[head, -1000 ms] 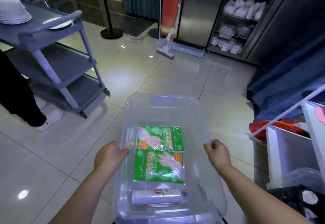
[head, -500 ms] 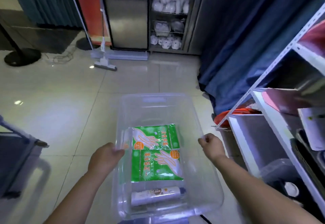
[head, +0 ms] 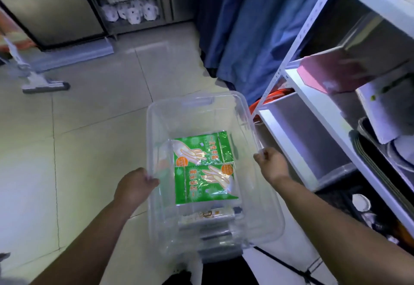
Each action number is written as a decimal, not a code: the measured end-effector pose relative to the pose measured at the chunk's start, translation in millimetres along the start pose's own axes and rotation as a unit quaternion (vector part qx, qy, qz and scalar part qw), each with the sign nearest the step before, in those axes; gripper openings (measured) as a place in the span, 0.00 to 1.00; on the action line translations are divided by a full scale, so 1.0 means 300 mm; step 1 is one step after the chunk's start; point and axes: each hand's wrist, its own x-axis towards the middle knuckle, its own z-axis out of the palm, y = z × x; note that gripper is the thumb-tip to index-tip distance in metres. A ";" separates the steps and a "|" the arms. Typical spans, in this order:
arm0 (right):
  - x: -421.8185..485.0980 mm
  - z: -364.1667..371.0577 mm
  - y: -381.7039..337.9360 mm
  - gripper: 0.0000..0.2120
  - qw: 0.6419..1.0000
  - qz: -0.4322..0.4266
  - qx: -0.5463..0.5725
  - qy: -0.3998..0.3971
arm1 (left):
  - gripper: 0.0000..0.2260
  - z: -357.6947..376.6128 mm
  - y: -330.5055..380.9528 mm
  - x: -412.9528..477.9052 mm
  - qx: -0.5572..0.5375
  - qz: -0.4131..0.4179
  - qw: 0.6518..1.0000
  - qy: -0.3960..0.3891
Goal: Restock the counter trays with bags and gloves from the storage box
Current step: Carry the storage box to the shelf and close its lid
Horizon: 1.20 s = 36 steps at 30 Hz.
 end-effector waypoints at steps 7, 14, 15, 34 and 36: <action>0.465 0.058 0.072 0.06 0.998 0.039 -0.021 -0.037 | 0.10 0.183 0.213 0.397 0.027 -0.033 0.997 -0.064; 0.903 0.290 0.259 0.09 0.993 0.088 -0.053 -0.052 | 0.10 0.505 0.247 0.853 0.032 -0.068 0.988 -0.137; 0.958 0.330 0.294 0.10 0.992 0.095 -0.059 -0.051 | 0.09 0.551 0.249 0.916 0.032 -0.066 0.987 -0.146; 1.479 0.892 0.793 0.17 0.988 0.126 -0.080 0.023 | 0.10 1.245 0.074 1.499 0.047 -0.080 0.988 -0.120; 1.487 0.900 0.810 0.17 0.987 0.132 -0.090 0.032 | 0.10 1.263 0.076 1.495 0.046 -0.077 0.989 -0.121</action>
